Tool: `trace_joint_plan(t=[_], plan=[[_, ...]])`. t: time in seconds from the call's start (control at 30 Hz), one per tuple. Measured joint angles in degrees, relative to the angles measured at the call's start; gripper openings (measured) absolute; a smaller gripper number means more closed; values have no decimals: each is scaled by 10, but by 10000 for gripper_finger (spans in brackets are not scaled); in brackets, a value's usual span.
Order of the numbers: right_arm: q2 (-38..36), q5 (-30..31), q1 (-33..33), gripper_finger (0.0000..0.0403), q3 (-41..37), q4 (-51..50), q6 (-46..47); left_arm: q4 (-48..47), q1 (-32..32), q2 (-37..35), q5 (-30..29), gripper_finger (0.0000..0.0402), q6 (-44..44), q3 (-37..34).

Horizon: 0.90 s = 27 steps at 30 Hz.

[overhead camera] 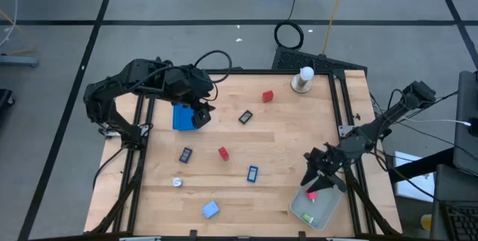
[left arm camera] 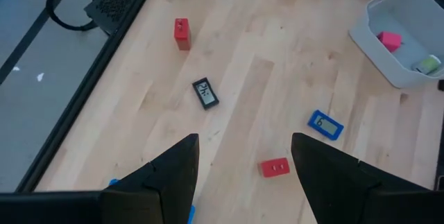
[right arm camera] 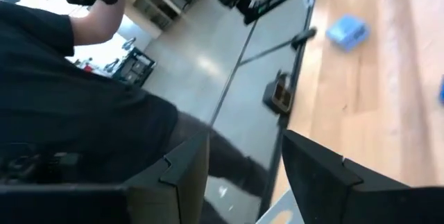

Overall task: Pick & Place Office items
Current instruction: Put the blue digital timer into the blue bin

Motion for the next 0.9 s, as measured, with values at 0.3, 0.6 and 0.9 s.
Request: trace_joint_plan(t=[0.3,0.6,0.9], plan=[[-13,-1,-84,170,13,-4,-123,-1,0,-35,-11,230,-18,0],[-13,-17,-174,171,17,131,-194,8,0,-76,-35,230,-84,0],[-13,-43,-239,167,17,135,-189,15,0,-79,-49,230,-134,0]])
